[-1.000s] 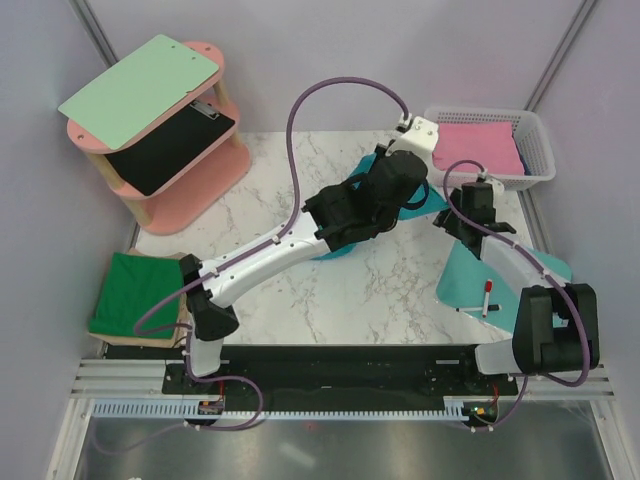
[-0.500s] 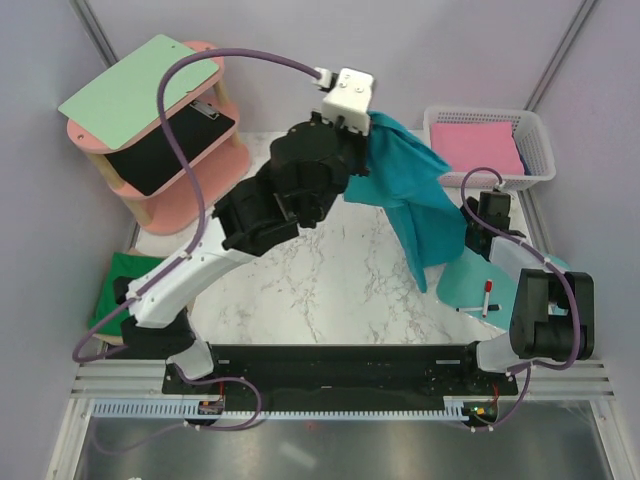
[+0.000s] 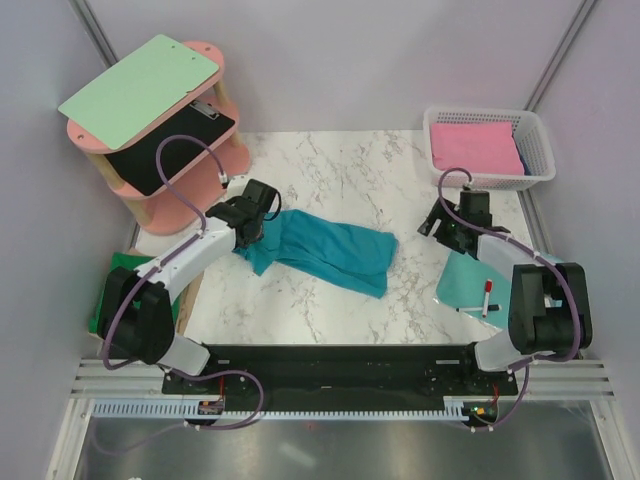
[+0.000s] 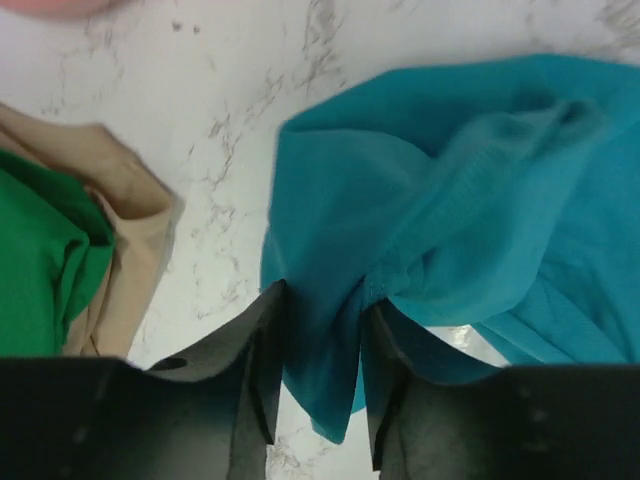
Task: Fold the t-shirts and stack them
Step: Flatten out the tshirt
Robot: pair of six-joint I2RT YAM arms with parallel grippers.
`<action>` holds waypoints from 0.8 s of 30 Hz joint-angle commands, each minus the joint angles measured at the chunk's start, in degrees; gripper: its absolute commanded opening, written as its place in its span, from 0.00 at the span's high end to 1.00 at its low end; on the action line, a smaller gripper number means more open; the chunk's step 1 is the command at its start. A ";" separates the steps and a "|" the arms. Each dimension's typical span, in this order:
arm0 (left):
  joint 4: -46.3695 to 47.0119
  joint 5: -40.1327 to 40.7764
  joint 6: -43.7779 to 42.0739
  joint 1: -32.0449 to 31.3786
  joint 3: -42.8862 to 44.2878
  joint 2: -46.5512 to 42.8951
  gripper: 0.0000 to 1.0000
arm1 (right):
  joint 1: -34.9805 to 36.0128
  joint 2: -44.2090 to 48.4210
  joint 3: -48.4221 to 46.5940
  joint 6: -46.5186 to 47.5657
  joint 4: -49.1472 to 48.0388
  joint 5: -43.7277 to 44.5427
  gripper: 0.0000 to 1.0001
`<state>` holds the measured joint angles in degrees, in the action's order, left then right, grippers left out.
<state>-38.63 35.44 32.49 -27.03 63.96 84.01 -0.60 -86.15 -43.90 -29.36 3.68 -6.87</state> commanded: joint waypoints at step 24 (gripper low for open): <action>-0.13 5.07 4.95 -8.12 1.42 -3.42 0.00 | 20.02 1.60 3.20 -2.18 -3.24 -3.85 0.22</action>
<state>-40.14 37.36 36.71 -31.92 63.35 78.54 18.06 -83.55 -41.50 -28.05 6.55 -8.14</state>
